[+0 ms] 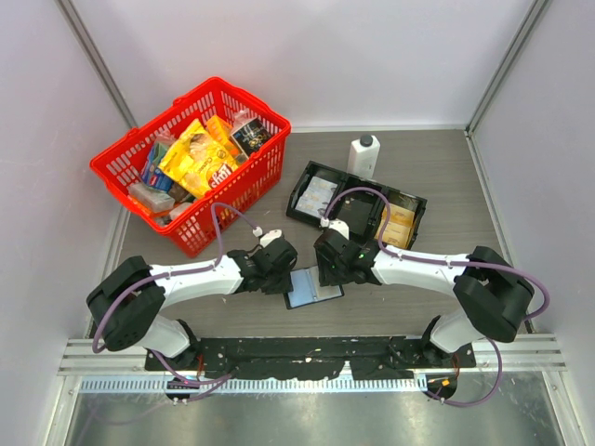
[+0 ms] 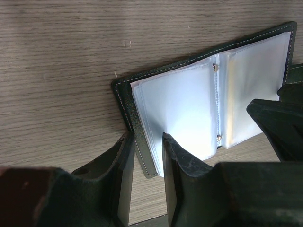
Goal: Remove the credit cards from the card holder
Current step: Remove the credit card from the card holder.
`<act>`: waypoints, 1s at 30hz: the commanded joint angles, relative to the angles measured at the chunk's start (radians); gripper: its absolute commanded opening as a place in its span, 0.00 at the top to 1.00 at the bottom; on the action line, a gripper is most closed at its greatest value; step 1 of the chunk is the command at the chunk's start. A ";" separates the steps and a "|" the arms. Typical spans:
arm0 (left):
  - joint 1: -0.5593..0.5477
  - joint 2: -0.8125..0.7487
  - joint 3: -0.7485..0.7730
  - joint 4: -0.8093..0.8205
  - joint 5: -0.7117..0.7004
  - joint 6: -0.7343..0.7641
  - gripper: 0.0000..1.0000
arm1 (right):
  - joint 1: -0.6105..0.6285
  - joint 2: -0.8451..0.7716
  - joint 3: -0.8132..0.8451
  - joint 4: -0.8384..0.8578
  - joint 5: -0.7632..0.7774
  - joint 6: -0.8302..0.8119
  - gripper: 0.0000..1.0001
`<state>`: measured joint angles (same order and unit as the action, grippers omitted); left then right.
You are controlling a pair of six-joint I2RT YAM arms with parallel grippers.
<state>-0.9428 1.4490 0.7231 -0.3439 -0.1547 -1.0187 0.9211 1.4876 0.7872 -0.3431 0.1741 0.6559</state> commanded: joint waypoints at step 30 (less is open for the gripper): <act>-0.007 0.010 -0.008 0.042 0.020 -0.018 0.68 | 0.019 -0.001 0.006 0.045 -0.054 0.004 0.56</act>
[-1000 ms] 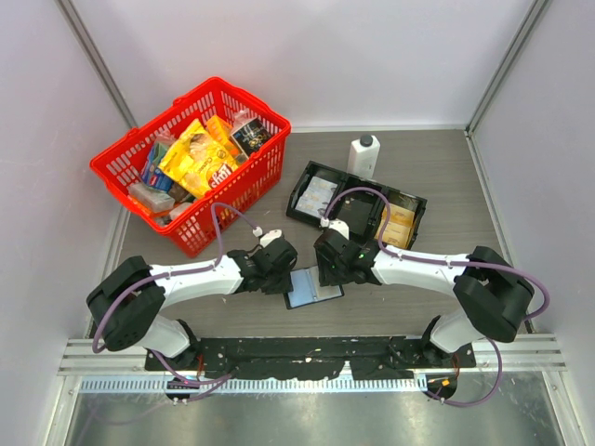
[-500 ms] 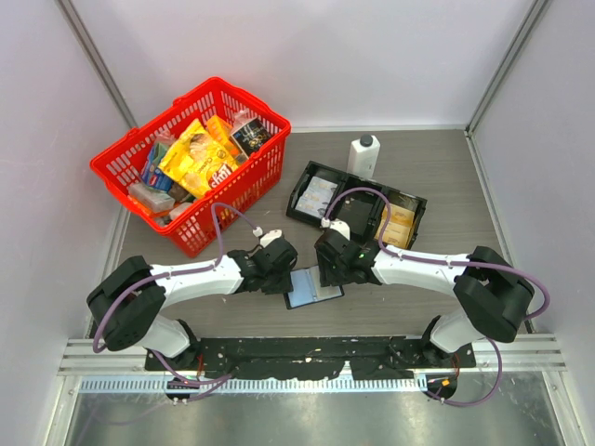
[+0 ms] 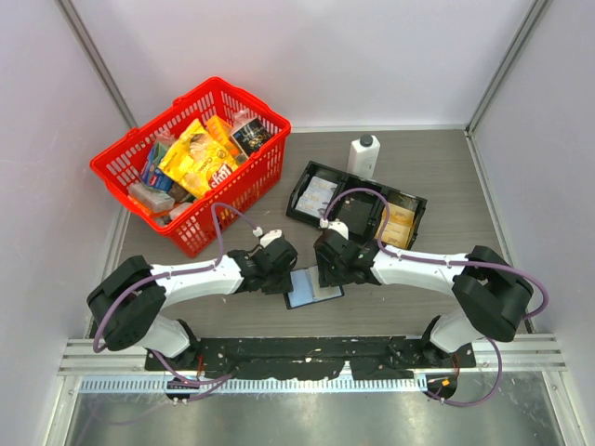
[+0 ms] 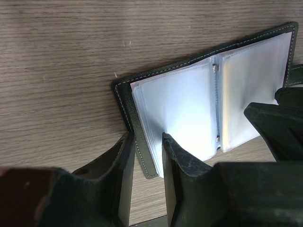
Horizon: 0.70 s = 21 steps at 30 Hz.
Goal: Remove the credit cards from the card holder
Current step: Remove the credit card from the card holder.
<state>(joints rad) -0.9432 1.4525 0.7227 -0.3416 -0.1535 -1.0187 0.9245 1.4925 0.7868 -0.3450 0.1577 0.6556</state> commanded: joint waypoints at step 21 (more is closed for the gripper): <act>-0.006 0.009 -0.012 0.047 0.026 -0.026 0.68 | 0.046 -0.107 0.088 0.046 -0.118 0.019 0.64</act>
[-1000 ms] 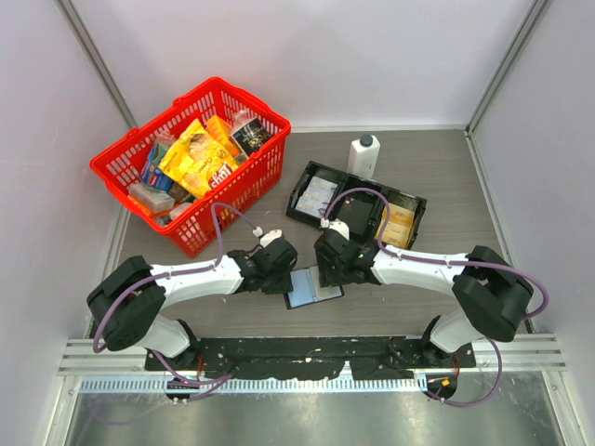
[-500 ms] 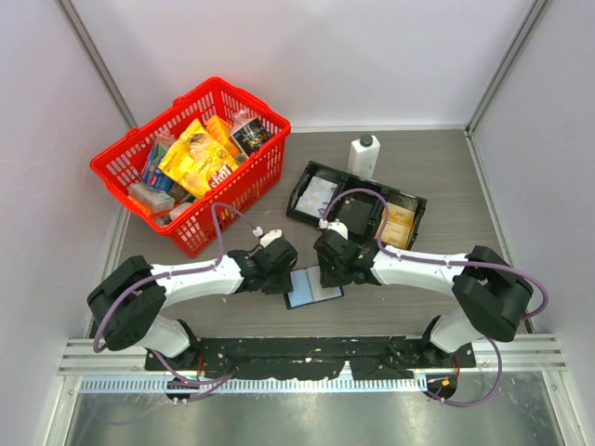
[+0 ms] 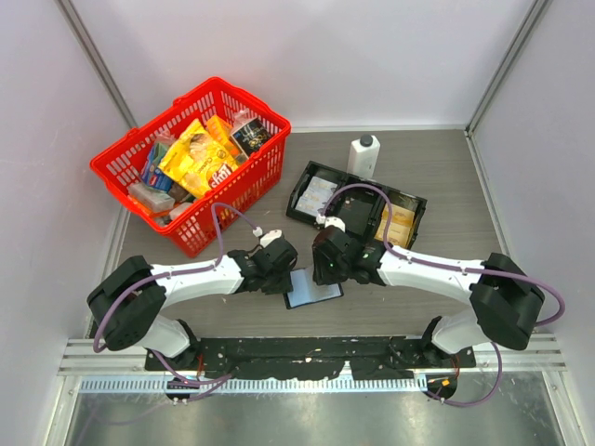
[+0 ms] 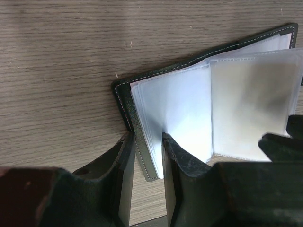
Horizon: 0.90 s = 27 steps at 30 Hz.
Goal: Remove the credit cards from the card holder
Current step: Remove the credit card from the card holder.
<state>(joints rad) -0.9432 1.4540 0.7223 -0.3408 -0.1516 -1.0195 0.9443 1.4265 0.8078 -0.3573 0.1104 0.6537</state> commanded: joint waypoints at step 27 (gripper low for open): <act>-0.008 -0.141 -0.023 -0.082 -0.094 -0.039 0.67 | 0.017 -0.012 -0.033 0.172 -0.114 0.027 0.58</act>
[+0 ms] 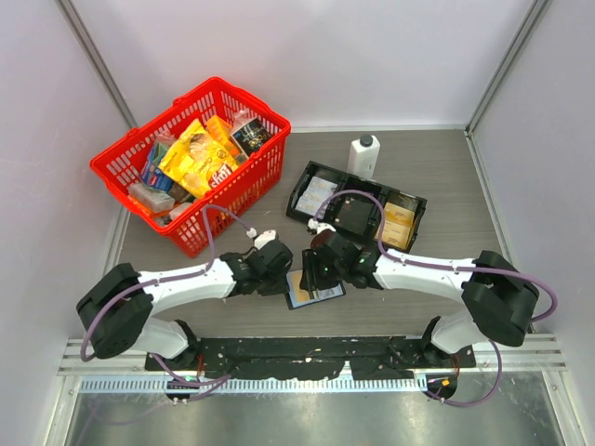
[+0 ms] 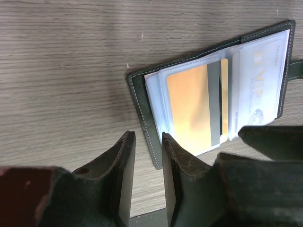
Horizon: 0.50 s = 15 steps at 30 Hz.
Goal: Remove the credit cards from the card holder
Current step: Remove the credit card from the card holder.
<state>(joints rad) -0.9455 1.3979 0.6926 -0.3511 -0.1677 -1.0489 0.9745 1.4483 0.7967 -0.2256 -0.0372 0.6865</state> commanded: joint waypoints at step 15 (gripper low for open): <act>-0.006 -0.067 0.048 0.098 0.037 0.026 0.67 | -0.190 -0.106 -0.201 0.390 -0.232 -0.039 0.57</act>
<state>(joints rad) -0.9474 1.2690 0.7040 -0.3763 -0.1806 -1.0359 0.8425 1.3815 0.6270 -0.0116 -0.1440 0.6647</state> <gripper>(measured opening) 0.332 0.434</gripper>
